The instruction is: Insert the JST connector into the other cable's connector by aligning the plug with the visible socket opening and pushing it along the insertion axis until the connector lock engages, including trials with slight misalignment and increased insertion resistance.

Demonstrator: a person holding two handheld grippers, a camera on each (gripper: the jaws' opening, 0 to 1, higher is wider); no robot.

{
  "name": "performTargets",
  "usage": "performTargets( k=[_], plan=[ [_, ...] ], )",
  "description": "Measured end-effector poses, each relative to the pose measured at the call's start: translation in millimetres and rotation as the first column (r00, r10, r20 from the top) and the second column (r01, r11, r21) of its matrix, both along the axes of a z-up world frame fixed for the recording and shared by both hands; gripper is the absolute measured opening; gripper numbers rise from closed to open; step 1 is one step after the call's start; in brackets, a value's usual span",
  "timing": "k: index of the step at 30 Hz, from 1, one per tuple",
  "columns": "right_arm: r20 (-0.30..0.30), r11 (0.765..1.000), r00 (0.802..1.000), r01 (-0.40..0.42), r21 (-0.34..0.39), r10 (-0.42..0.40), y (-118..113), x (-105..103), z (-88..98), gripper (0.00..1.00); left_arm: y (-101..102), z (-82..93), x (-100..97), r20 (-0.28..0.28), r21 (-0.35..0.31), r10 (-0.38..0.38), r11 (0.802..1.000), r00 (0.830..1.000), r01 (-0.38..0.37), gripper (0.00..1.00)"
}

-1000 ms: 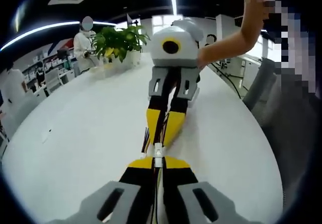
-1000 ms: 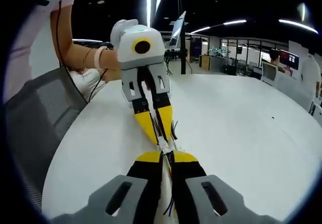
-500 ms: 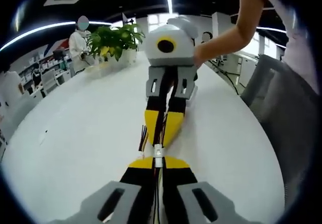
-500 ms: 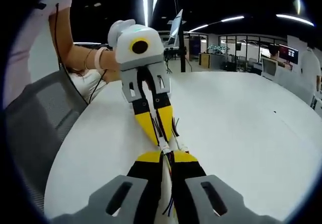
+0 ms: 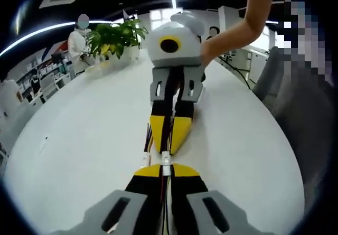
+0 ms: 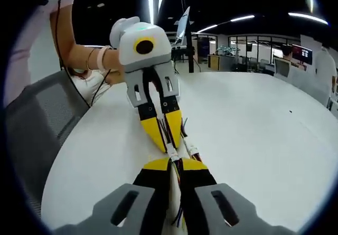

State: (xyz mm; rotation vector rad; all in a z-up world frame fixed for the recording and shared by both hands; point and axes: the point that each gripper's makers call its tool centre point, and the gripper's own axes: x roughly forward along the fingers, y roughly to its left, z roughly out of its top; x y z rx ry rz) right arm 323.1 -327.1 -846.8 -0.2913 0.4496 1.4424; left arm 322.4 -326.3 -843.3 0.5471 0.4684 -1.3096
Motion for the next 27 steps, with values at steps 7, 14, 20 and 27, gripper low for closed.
performTargets(
  k=[7, 14, 20, 27],
  plan=[
    [0.0, 1.0, 1.0, 0.018, -0.002, -0.018, 0.6, 1.9, -1.7, 0.03, 0.2, -1.6, 2.2, 0.031, 0.018, -0.009, 1.0, 0.999, 0.009, 0.0],
    [-0.01, 1.0, 1.0, 0.025, 0.0, -0.025, 1.6, 0.2, -1.7, 0.04, 1.7, -1.8, 1.6, 0.014, 0.007, 0.019, 1.0, 1.0, -0.019, 0.0],
    [0.01, 1.0, 1.0, 0.023, -0.021, -0.023, 3.9, -2.5, -3.6, 0.05, 5.3, -2.7, -1.9, -0.027, -0.009, 0.065, 0.998, 0.998, -0.065, 0.04],
    [0.028, 0.998, 0.999, 0.035, -0.049, -0.034, 1.8, -1.6, -3.8, 0.09, 9.6, 0.1, -5.3, -0.028, -0.008, 0.118, 0.993, 0.993, -0.118, 0.08]
  ],
)
